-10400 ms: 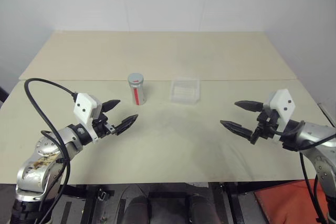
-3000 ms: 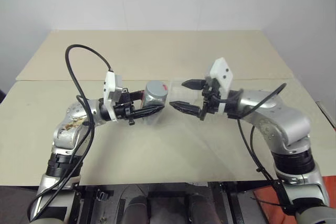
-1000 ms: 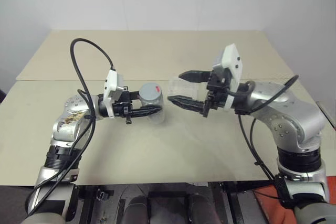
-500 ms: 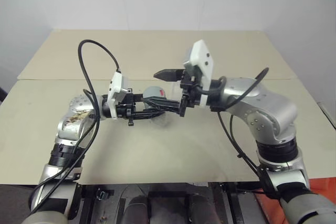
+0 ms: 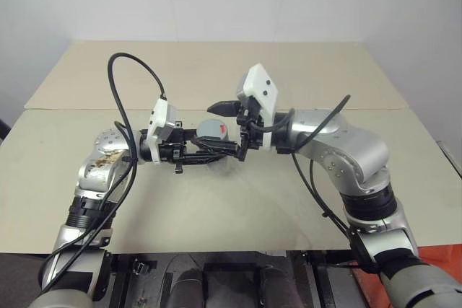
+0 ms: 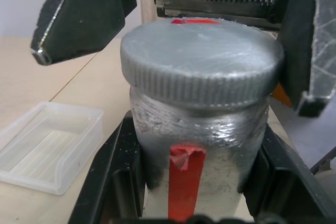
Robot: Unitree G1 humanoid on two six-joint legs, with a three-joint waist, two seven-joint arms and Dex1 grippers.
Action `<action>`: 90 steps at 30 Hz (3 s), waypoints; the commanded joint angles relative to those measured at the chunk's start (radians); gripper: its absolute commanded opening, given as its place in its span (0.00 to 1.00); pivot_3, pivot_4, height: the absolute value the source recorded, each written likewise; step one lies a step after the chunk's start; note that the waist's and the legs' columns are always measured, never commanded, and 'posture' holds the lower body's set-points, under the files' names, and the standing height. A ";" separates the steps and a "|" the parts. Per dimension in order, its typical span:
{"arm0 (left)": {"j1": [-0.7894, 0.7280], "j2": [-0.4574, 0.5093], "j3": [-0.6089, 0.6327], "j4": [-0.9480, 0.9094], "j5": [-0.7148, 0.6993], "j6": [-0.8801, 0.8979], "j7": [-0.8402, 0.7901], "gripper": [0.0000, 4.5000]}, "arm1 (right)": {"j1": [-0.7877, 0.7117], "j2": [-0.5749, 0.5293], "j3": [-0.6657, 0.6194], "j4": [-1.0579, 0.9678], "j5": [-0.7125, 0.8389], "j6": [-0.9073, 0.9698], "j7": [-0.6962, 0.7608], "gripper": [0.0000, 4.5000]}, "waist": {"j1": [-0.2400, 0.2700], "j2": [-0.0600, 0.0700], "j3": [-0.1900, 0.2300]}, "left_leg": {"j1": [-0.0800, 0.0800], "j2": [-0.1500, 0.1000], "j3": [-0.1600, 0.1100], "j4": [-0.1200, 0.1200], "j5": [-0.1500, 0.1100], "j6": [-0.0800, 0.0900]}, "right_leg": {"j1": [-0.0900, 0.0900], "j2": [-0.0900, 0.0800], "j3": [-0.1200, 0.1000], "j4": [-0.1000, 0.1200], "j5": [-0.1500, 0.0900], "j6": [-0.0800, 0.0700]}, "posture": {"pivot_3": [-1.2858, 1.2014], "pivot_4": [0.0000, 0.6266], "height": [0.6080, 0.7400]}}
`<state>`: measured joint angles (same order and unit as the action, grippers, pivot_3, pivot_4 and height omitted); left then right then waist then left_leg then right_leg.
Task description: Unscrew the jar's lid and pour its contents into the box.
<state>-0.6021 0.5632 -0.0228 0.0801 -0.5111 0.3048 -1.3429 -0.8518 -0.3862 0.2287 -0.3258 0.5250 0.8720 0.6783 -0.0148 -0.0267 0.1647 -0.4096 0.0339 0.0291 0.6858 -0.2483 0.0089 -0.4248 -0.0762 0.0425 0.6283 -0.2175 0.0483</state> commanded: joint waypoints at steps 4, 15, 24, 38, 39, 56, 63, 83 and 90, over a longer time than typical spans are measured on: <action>-0.011 0.026 0.021 -0.022 -0.016 -0.007 -0.017 0.44 | 0.013 -0.065 -0.085 -0.032 -0.007 -0.035 0.005 1.00 | 0.000 0.000 0.000 | 0.000 0.000 0.000 0.000 0.000 0.000 | 0.000 0.000 0.000 0.000 0.000 0.000 | 0.52 0.24 1.00; -0.002 0.042 0.027 -0.022 -0.021 -0.008 -0.023 0.44 | 0.066 -0.131 -0.132 -0.061 0.014 -0.039 0.014 1.00 | 0.001 0.000 0.000 | 0.000 0.000 0.000 0.000 0.000 0.000 | 0.000 0.000 0.000 -0.001 0.000 0.000 | 0.52 0.24 1.00; -0.004 0.044 0.031 -0.004 -0.013 -0.014 -0.023 0.44 | 0.096 -0.160 -0.145 -0.103 0.036 -0.039 0.030 1.00 | 0.000 0.000 0.000 | 0.000 0.000 0.000 0.000 0.000 0.000 | 0.000 0.000 0.000 -0.002 0.000 0.000 | 0.52 0.24 1.00; -0.039 0.017 0.016 0.043 0.003 -0.039 -0.020 0.44 | 0.070 -0.120 -0.130 -0.184 0.117 -0.009 0.026 1.00 | 0.000 0.000 0.000 | 0.000 0.000 0.000 0.000 0.000 0.000 | 0.000 0.000 0.000 -0.001 0.000 0.000 | 0.52 0.24 1.00; -0.041 0.015 0.014 0.044 0.004 -0.040 -0.020 0.44 | 0.064 -0.109 -0.118 -0.180 0.111 -0.008 0.016 1.00 | 0.000 0.000 0.000 | 0.000 0.000 0.000 0.000 0.000 0.000 | 0.000 0.000 0.000 -0.001 0.000 0.000 | 0.52 0.24 1.00; -0.039 0.016 0.015 0.026 -0.002 -0.030 -0.016 0.44 | -0.011 0.011 -0.027 -0.060 -0.024 -0.036 -0.055 1.00 | 0.000 0.000 0.000 | 0.000 0.000 0.000 0.000 0.000 0.000 | 0.000 0.000 0.000 0.000 0.000 0.000 | 0.52 0.24 1.00; -0.033 0.020 0.016 0.021 -0.004 -0.028 -0.015 0.44 | 0.003 -0.011 -0.045 -0.074 -0.021 -0.031 -0.037 1.00 | 0.000 0.000 0.000 | 0.000 0.000 0.000 0.000 0.000 0.000 | 0.000 0.000 0.000 0.000 0.000 0.000 | 0.52 0.24 1.00; -0.032 0.029 0.017 0.026 -0.006 -0.026 -0.021 0.44 | 0.034 -0.066 -0.075 -0.109 -0.004 -0.029 -0.011 1.00 | 0.000 0.000 0.000 | 0.000 0.000 0.000 0.000 0.000 0.000 | 0.000 0.000 0.000 0.000 0.000 0.000 | 0.52 0.24 1.00; -0.027 0.033 0.018 0.021 -0.007 -0.023 -0.021 0.44 | 0.045 -0.085 -0.085 -0.114 -0.002 -0.031 0.001 1.00 | 0.000 0.000 0.000 | 0.000 0.000 0.000 0.000 0.000 0.000 | 0.000 0.000 0.000 0.000 0.000 0.000 | 0.52 0.24 1.00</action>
<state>-0.6222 0.5858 -0.0211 0.1354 -0.5081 0.2868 -1.3561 -0.8064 -0.4611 0.1796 -0.4059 0.5179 0.8597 0.6763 -0.0147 -0.0267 0.1647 -0.4099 0.0339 0.0290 0.6859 -0.2483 0.0089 -0.4251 -0.0762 0.0425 0.6280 -0.2175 0.0483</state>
